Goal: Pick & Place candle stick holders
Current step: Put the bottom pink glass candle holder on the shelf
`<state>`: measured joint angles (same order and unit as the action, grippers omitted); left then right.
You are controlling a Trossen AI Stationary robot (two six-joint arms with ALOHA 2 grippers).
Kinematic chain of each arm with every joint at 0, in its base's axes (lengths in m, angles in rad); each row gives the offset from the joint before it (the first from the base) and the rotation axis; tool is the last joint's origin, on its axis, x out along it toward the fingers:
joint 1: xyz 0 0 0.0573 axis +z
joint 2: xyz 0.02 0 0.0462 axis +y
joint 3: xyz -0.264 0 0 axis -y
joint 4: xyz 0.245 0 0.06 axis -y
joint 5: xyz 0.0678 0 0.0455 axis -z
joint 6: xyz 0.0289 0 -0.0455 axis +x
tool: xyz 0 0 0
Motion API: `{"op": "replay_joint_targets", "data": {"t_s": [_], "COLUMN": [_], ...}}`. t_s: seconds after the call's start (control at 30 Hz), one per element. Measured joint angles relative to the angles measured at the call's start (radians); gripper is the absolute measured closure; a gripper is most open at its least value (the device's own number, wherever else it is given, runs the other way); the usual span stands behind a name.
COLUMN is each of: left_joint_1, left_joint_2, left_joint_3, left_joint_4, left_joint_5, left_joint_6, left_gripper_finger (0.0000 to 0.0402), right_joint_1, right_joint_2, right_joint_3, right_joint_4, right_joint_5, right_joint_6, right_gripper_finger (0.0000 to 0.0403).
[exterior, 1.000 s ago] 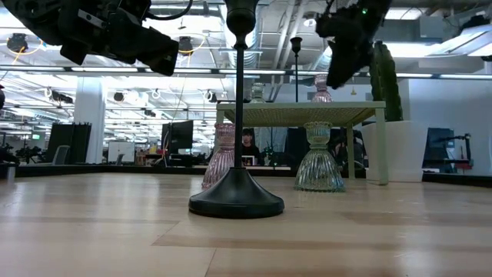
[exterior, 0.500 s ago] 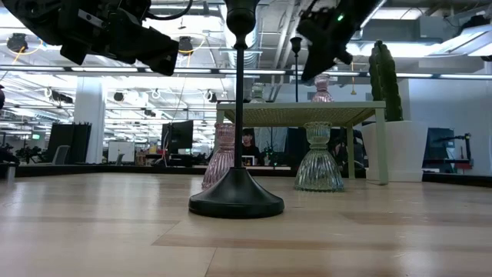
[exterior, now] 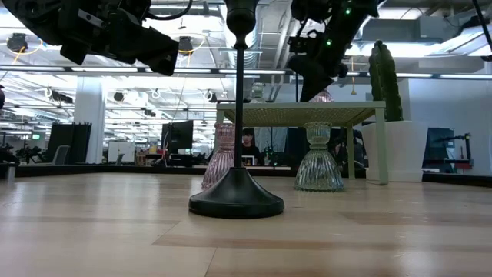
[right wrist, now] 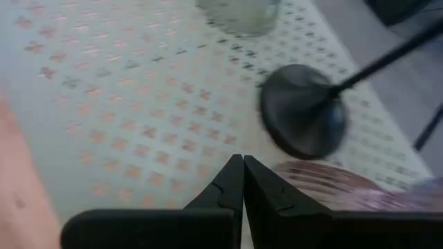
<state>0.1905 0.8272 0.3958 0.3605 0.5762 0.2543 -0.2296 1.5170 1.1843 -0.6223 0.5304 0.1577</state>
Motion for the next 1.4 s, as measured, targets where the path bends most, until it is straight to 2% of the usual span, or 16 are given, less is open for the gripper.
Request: {"op": "replay_joint_targets", "data": {"t_s": [1.07,1.4], "left_joint_1": [0.0,0.0], "left_joint_2": [0.0,0.0], "left_joint_3": [0.0,0.0], "left_joint_4": [0.0,0.0], "left_joint_5": [0.0,0.0], "left_joint_6": [0.0,0.0], "left_gripper_finger": [0.0325,0.0325], "right_joint_1": [-0.145,-0.152], "right_joint_2": [-0.001,-0.001], "right_joint_3": [0.0,0.0], "right_joint_4": [-0.052,-0.05], "right_joint_5": [0.095,0.098], "right_joint_6": [-0.148,-0.174], "right_gripper_finger": [0.0403,0.0403]}}
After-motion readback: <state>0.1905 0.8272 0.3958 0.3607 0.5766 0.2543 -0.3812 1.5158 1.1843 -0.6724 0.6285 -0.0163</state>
